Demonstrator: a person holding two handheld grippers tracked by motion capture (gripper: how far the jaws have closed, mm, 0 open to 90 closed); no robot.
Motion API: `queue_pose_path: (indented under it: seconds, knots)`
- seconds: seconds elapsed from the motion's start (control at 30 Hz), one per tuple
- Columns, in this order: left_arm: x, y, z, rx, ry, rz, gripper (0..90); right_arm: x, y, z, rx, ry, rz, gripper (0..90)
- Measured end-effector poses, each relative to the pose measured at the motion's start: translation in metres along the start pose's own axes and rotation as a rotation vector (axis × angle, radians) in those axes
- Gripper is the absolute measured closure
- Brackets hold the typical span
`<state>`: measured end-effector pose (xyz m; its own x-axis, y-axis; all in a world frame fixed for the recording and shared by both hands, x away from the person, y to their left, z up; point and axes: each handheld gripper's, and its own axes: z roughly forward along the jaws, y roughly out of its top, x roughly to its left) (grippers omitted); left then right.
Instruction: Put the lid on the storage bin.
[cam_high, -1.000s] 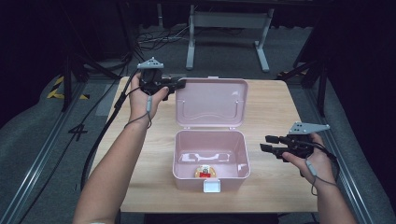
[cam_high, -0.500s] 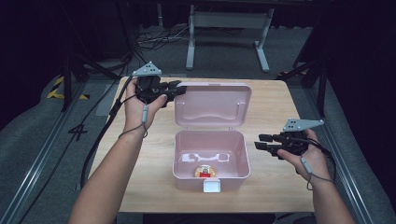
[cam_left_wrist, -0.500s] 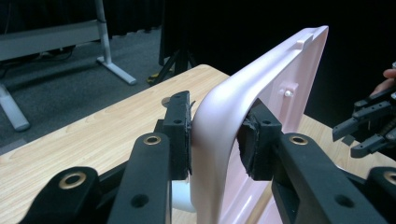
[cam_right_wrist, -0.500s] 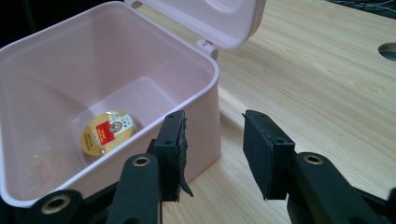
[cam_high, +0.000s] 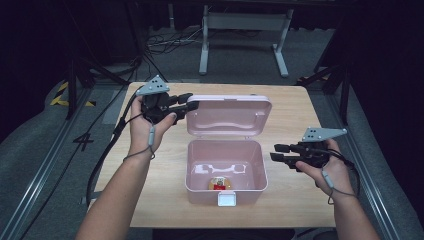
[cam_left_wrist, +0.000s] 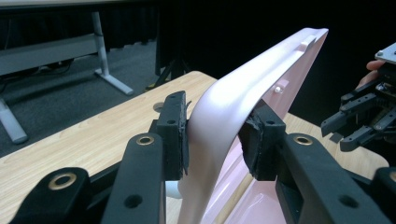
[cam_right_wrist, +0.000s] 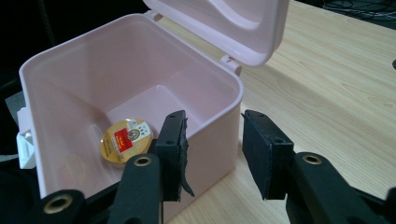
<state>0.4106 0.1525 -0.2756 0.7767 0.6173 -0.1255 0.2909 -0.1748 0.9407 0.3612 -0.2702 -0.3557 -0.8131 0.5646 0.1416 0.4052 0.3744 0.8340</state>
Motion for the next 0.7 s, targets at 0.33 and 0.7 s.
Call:
queue_pose_path:
  seconds: [0.33, 0.7]
  knots:
    - [-0.012, -0.01, -0.004, -0.051, 0.044, 0.026, 64.6, 0.007, 0.003, -0.001, -0.001, 0.015, -0.007, 61.4]
    - [-0.02, -0.022, -0.01, -0.067, 0.048, -0.004, 65.1, 0.016, 0.007, -0.002, -0.02, 0.039, -0.01, 62.1]
